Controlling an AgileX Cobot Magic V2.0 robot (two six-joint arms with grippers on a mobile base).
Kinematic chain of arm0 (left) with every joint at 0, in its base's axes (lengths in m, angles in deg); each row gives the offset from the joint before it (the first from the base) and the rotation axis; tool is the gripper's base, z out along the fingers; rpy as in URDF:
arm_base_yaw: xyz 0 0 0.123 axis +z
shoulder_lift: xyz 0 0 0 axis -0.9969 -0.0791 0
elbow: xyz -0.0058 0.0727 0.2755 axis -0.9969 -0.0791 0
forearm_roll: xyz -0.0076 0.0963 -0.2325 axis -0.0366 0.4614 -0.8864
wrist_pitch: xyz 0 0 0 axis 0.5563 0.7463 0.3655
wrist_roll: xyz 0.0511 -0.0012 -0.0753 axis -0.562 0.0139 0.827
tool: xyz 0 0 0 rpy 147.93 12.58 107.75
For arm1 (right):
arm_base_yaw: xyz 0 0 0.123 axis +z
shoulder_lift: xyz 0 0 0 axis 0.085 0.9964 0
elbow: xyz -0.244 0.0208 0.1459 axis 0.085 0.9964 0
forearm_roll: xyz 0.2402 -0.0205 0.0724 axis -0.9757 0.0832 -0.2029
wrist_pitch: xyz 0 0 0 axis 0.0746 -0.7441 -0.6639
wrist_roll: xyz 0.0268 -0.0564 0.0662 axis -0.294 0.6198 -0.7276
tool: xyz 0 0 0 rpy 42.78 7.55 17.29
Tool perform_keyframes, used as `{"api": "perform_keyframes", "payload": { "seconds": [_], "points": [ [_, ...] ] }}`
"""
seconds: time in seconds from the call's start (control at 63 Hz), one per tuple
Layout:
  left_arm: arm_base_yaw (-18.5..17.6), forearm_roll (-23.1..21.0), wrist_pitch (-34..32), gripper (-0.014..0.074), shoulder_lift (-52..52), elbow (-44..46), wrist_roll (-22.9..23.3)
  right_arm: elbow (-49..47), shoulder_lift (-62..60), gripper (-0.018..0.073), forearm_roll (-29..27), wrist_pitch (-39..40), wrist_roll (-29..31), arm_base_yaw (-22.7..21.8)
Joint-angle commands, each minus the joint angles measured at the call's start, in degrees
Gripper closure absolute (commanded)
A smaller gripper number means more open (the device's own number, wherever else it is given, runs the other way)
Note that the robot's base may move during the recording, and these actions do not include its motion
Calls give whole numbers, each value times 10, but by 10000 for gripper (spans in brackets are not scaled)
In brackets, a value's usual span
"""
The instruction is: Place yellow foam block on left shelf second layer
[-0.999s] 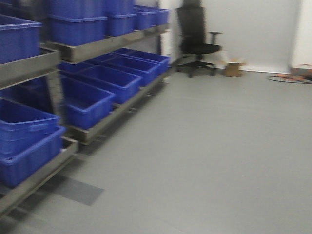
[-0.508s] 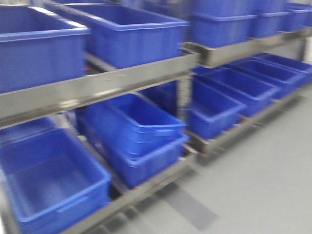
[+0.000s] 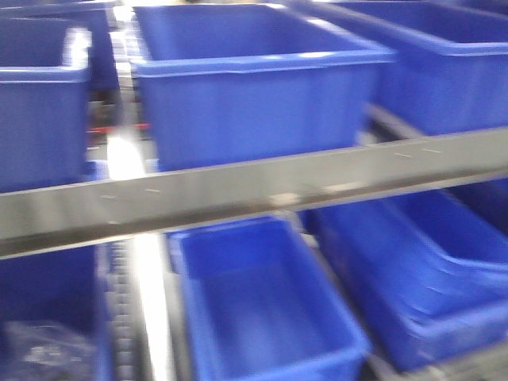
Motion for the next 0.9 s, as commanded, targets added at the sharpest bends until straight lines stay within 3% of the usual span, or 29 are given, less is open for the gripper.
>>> {"api": "perform_keyframes", "payload": {
  "seconds": [0.0,0.888],
  "points": [
    [-3,-3,-47,472,-7,-15,2,-16,6,73,0,51,5,0],
    [-3,-3,-47,472,-7,-15,2,-16,6,73,0,51,5,0]
  ]
}}
